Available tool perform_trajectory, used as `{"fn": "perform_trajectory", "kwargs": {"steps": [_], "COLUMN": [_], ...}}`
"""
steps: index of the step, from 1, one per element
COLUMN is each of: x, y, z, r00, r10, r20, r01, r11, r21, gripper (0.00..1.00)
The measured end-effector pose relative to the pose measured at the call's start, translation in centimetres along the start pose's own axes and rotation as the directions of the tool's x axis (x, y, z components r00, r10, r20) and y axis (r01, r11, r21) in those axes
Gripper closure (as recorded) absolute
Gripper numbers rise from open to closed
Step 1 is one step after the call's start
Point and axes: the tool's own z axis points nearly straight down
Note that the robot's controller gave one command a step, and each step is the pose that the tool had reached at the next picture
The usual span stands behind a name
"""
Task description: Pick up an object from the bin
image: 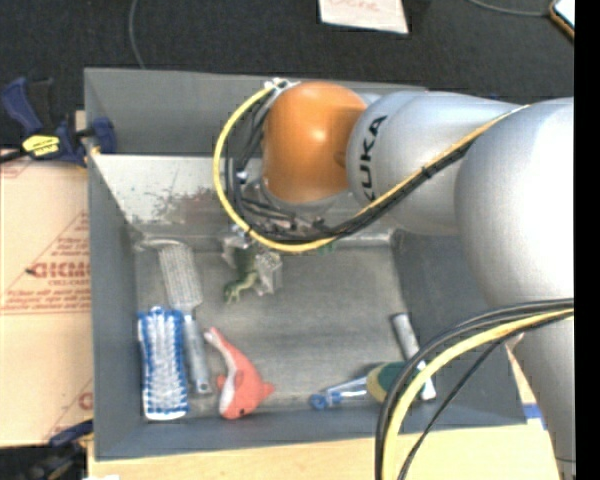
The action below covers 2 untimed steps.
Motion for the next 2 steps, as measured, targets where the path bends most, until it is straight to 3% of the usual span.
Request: {"fn": "perform_trajectory", "kwargs": {"steps": [1,2], "x": [-0.3,-0.3], "y": [-0.2,-0.2], "z": [-4.8,-6.6], "r00": [1.0,1.0], "r10": [0.0,0.006], "r20": [0.009,0.01], "r01": [0.0,-0.006], "r11": [1.0,1.0], "r21": [0.007,0.005], "gripper": [1.0,1.0]}}
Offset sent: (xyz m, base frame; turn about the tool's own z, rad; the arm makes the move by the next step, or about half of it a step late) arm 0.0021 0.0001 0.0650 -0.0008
